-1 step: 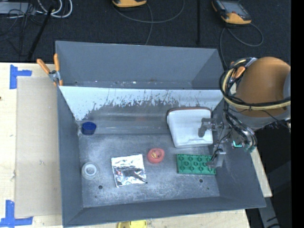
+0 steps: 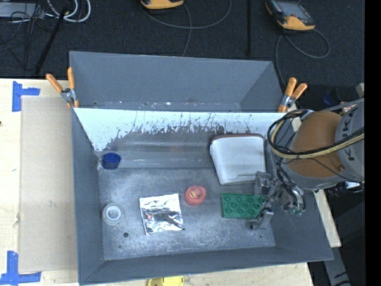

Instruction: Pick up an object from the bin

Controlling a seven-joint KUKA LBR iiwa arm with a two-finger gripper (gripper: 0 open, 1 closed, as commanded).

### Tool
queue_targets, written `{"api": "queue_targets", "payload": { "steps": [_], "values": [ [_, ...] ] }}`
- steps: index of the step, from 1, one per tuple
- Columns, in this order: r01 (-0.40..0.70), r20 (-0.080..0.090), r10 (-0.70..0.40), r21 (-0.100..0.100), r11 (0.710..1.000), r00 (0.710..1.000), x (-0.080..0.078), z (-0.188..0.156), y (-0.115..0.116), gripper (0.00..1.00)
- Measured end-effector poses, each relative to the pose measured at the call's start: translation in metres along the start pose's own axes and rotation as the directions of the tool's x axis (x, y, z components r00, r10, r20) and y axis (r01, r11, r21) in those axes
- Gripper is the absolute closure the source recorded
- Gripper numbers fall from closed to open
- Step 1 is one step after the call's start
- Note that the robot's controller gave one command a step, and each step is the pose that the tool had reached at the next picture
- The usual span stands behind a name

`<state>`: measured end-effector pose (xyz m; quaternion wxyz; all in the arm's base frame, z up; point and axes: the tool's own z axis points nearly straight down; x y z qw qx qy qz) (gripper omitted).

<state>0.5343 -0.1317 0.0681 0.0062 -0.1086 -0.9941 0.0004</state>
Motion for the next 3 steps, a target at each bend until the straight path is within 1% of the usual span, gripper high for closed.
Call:
{"api": "queue_targets", "payload": {
  "steps": [1, 2, 3],
  "values": [
    [-0.123, 0.01, 0.123, -0.004, 0.992, 0.992, 0.025, -0.032, 0.009, 0.0],
    [-0.287, 0.007, 0.287, -0.005, 0.958, 0.958, 0.039, -0.031, 0.019, 0.0],
    [-0.394, 0.009, 0.394, -0.006, 0.919, 0.919, 0.044, 0.0, 0.034, 0.0]
  ]
}}
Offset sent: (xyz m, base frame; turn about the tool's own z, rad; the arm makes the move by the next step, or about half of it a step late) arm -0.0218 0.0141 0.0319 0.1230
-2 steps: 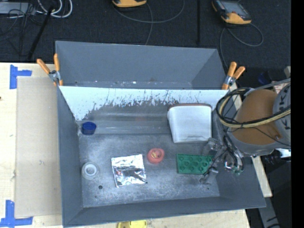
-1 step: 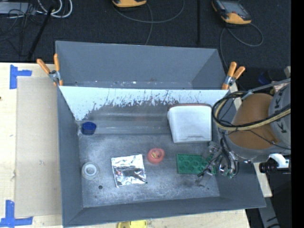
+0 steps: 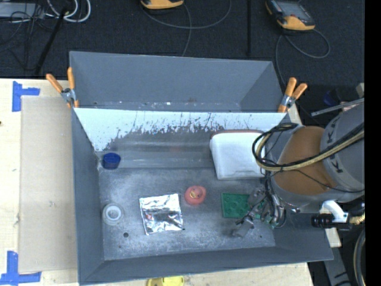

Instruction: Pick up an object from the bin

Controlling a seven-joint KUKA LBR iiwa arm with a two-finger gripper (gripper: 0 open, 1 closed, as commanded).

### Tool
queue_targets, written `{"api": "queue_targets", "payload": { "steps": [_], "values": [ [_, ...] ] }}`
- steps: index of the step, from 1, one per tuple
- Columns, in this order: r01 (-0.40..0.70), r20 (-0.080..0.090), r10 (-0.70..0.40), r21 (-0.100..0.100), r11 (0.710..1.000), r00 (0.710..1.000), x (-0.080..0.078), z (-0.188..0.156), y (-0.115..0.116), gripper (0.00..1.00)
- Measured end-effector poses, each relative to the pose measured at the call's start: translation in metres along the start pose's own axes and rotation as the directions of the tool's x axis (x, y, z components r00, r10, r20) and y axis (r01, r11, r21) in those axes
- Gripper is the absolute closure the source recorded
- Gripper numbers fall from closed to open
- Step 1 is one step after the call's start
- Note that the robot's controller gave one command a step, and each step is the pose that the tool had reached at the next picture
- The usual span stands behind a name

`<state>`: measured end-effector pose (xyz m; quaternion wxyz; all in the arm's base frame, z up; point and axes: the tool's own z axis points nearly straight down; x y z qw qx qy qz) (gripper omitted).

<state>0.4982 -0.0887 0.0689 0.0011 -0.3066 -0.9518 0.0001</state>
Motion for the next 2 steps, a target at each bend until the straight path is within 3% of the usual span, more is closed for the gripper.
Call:
{"api": "queue_targets", "payload": {
  "steps": [1, 2],
  "values": [
    [0.005, 0.0, -0.005, 0.001, 1.0, 1.0, -0.0001, 0.0001, 0.0001, 0.0],
    [0.007, 0.004, -0.007, 0.001, 1.0, 1.0, -0.0015, -0.0018, -0.0001, 1.0]
  ]
}}
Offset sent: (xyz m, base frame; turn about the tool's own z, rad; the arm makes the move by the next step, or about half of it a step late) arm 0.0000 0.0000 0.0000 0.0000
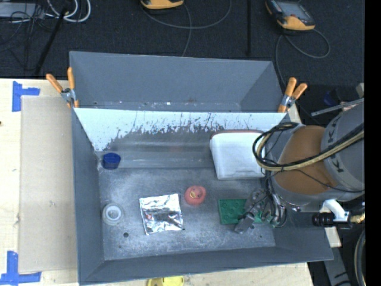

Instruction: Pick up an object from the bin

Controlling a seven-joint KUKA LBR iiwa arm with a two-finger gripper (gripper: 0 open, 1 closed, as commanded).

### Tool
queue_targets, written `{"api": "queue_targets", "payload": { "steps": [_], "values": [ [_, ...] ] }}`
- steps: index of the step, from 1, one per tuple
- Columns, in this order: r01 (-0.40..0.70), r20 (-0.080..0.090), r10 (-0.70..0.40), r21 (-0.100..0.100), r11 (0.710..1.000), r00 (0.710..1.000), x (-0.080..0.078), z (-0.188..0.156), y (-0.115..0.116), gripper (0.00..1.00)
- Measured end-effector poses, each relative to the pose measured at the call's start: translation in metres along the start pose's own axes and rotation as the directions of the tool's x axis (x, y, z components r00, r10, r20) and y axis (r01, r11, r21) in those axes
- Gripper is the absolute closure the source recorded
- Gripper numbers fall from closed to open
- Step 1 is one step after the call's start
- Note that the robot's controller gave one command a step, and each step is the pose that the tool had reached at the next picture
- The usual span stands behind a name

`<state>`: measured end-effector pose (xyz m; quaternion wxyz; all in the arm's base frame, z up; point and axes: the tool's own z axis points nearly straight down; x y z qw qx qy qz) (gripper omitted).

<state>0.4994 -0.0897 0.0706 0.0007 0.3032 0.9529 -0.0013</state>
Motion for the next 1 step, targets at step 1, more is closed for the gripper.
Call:
{"api": "queue_targets", "payload": {
  "steps": [1],
  "values": [
    [0.005, -0.002, -0.005, -0.002, 1.0, 1.0, 0.0001, -0.0142, 0.0003, 1.0]
  ]
}}
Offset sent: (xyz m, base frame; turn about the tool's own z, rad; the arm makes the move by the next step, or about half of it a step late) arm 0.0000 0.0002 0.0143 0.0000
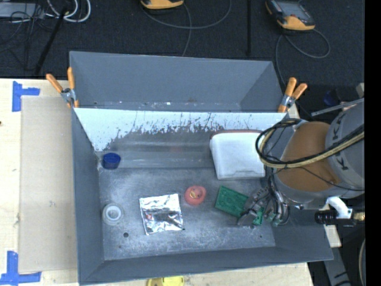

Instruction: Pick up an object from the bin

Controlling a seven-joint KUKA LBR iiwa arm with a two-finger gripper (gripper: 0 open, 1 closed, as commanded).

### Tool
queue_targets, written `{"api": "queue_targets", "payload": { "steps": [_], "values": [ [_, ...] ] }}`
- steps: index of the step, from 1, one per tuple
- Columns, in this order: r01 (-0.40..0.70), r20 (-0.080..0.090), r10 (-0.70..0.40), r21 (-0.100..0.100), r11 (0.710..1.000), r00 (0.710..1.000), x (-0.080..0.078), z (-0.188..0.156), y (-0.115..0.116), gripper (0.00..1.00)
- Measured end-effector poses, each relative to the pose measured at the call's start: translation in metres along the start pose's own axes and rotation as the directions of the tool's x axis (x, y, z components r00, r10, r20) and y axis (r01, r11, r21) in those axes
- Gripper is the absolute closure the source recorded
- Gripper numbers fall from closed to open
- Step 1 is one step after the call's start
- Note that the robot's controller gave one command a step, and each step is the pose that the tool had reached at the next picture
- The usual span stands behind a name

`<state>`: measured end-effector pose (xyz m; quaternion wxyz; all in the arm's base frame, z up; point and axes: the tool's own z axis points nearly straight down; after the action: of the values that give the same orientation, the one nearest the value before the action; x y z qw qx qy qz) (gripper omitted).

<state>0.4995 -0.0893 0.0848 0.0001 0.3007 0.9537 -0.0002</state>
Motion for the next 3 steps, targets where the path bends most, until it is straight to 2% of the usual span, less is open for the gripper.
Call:
{"api": "queue_targets", "payload": {
  "steps": [1, 3],
  "values": [
    [0.006, 0.001, -0.006, -0.001, 1.0, 1.0, -0.001, -0.037, 0.0, 1.0],
    [0.016, 0.001, -0.016, 0.0, 1.0, 1.0, -0.002, -0.063, -0.001, 1.0]
  ]
}}
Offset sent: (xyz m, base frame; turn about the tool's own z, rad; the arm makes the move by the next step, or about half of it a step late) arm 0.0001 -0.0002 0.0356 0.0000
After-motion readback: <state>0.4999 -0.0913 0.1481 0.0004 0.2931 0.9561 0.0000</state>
